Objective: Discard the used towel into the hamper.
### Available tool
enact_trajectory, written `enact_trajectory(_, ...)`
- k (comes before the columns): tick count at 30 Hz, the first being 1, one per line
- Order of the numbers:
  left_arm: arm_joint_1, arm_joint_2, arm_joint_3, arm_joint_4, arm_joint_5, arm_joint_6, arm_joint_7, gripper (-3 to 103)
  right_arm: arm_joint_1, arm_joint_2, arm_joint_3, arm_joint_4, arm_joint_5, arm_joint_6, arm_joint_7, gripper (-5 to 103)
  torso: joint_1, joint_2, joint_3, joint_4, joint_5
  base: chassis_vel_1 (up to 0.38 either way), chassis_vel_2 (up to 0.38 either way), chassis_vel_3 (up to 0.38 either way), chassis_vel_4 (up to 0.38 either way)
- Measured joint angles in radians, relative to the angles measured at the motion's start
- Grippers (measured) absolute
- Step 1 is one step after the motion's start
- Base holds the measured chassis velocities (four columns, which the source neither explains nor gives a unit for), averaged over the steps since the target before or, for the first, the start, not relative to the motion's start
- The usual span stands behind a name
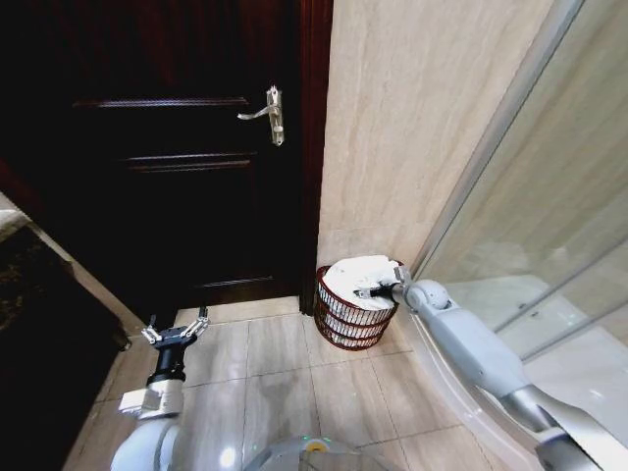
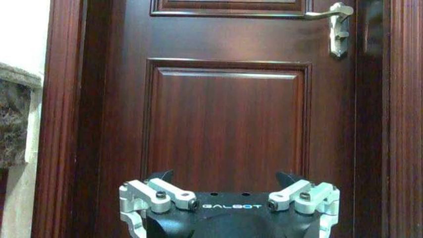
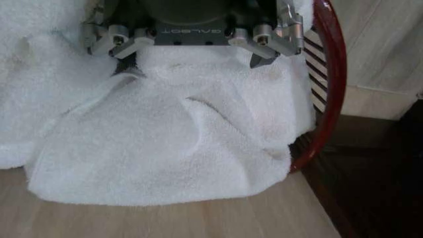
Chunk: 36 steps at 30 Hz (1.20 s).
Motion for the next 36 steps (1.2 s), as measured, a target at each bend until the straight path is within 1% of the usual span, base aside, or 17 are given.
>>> enact_trajectory(3,0.001,-0.007,-0.006,0.0,-0.004,-0.001,0.0,100,0.018,0.021,-0.01,-0.04,-0.016,0.0,-0.026,100,0.0,0.0,0.0,0.0,0.0,0.0,0.0,0.0,0.0)
enact_trajectory(5,0.002,-0.008,-0.008,0.0,-0.005,-0.001,0.0,100,0.02,0.024,-0.013,-0.045,-0.017,0.0,-0.029,100,0.0,0.0,0.0,0.0,0.0,0.0,0.0,0.0,0.0)
enact_trajectory(8,0.004,-0.012,-0.016,0.002,-0.007,-0.004,0.0,100,0.035,0.047,-0.04,-0.086,-0.028,0.001,-0.042,100,0.0,0.0,0.0,0.0,0.0,0.0,0.0,0.0,0.0)
enact_trajectory(12,0.004,-0.013,-0.019,0.002,-0.008,-0.005,0.001,100,0.037,0.065,-0.044,-0.11,-0.038,0.002,-0.044,100,0.0,0.0,0.0,0.0,-0.0002,0.0,0.0,0.0,0.0)
enact_trajectory(15,0.005,-0.013,-0.023,0.001,-0.008,-0.005,0.001,100,0.036,0.1,-0.031,-0.153,-0.061,0.002,-0.049,100,0.0,0.0,0.0,0.0002,0.0001,0.0,0.0,0.0,0.0)
enact_trajectory(16,0.005,-0.013,-0.023,0.001,-0.008,-0.005,0.001,100,0.036,0.1,-0.031,-0.153,-0.061,0.002,-0.049,100,0.0,0.0,0.0,0.0002,0.0001,0.0,0.0,0.0,0.0)
enact_trajectory(20,0.007,-0.01,-0.031,-0.003,-0.011,-0.005,0.001,100,0.037,0.136,0.0,-0.211,-0.092,0.003,-0.052,100,0.0,0.0,0.0,0.0003,0.0,0.0,0.0,0.0,0.0)
enact_trajectory(25,0.009,-0.008,-0.036,-0.009,-0.014,-0.006,0.001,100,0.031,0.14,0.008,-0.225,-0.114,0.005,-0.06,100,0.0,0.0,0.0,0.0004,-0.0002,0.0,0.0,0.0,0.0)
enact_trajectory(29,0.011,-0.005,-0.036,-0.017,-0.015,-0.006,0.001,100,0.01,0.138,0.029,-0.203,-0.121,0.005,-0.055,100,0.0,0.0,0.0,0.0005,0.0001,0.0,0.0,0.0,0.0)
enact_trajectory(32,0.011,-0.004,-0.034,-0.022,-0.015,-0.006,0.001,100,0.002,0.131,0.039,-0.178,-0.113,0.005,-0.039,100,0.0,0.0,0.0,0.0003,0.0005,0.0,0.0,0.0,0.0)
enact_trajectory(35,0.015,0.0,-0.027,-0.032,-0.015,-0.006,0.001,100,-0.011,0.106,0.074,-0.092,-0.082,0.003,0.014,100,0.0,0.0,0.0,-0.0002,0.0007,0.0,0.0,0.0,0.0)
enact_trajectory(36,0.015,0.0,-0.027,-0.032,-0.015,-0.006,0.001,100,-0.011,0.106,0.074,-0.092,-0.082,0.003,0.014,100,0.0,0.0,0.0,-0.0002,0.0007,0.0,0.0,0.0,0.0)
